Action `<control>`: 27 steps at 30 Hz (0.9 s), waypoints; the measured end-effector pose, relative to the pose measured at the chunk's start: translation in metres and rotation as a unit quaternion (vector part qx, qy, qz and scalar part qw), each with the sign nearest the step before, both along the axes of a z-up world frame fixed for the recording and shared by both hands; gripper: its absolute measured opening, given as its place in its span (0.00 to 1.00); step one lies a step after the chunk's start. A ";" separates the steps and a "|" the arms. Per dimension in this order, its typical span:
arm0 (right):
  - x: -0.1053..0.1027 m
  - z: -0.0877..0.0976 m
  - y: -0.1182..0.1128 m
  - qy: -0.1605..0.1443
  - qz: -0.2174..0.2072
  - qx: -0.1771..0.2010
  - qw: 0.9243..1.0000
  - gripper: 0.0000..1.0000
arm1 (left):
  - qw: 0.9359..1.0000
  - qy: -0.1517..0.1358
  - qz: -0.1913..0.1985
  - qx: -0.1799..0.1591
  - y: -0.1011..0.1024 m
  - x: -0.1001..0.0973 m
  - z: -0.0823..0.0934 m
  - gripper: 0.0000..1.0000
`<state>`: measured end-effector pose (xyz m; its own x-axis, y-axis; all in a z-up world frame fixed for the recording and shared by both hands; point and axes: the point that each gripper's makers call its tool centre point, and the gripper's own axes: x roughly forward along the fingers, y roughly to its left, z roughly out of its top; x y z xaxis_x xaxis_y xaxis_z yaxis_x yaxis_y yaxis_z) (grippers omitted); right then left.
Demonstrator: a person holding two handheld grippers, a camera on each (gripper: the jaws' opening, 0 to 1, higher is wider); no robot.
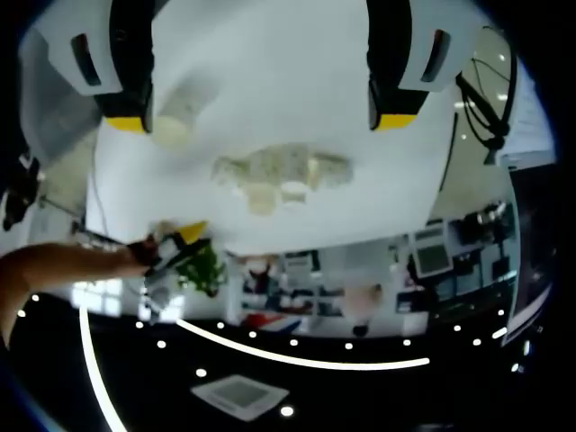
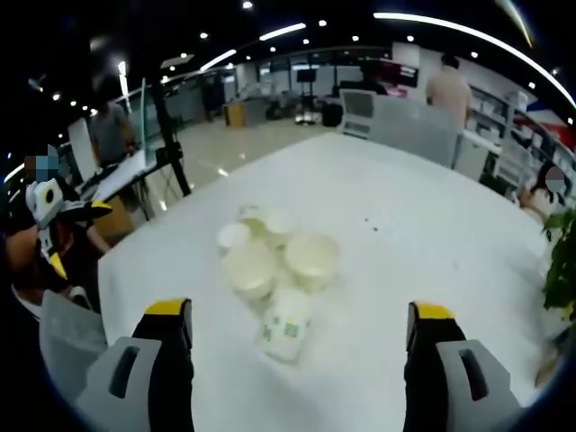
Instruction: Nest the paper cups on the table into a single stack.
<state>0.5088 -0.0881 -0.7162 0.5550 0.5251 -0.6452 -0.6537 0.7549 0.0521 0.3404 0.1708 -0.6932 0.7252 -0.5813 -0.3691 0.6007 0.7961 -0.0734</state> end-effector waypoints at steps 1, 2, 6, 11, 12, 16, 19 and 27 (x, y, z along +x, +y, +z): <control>0.003 -0.004 0.001 0.006 0.004 -0.001 1.000 0.95 | 1.000 0.003 -0.001 0.001 0.000 -0.001 -0.001 0.99; 0.006 -0.007 0.002 0.013 0.006 -0.005 1.000 0.95 | 1.000 0.003 -0.002 0.003 0.000 -0.001 -0.002 0.99; 0.014 -0.012 0.005 0.026 0.011 -0.008 1.000 0.95 | 1.000 0.007 -0.002 0.003 0.001 -0.002 -0.004 0.99; 0.022 -0.019 0.008 0.051 0.010 -0.002 0.999 0.92 | 1.000 0.009 0.001 0.005 0.002 -0.001 -0.005 0.99; 0.025 -0.021 0.008 0.051 0.007 -0.003 0.999 0.90 | 1.000 0.009 0.001 0.005 0.002 -0.001 -0.005 0.99; 0.029 -0.035 0.007 0.072 -0.001 -0.011 0.997 0.88 | 1.000 0.010 0.004 0.003 0.003 0.000 -0.004 0.99; 0.031 -0.044 0.009 0.081 -0.003 -0.013 0.997 0.87 | 1.000 0.011 0.005 0.004 0.003 0.000 -0.002 0.99; 0.036 -0.068 0.005 0.087 -0.009 -0.057 0.995 0.78 | 1.000 0.004 0.001 0.008 0.000 -0.001 0.004 0.99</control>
<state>0.5443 -0.0829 -0.7838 0.4394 0.4331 -0.7869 -0.6281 0.7745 0.0755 0.3396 0.1707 -0.6892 0.7235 -0.5737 -0.3840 0.5983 0.7985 -0.0658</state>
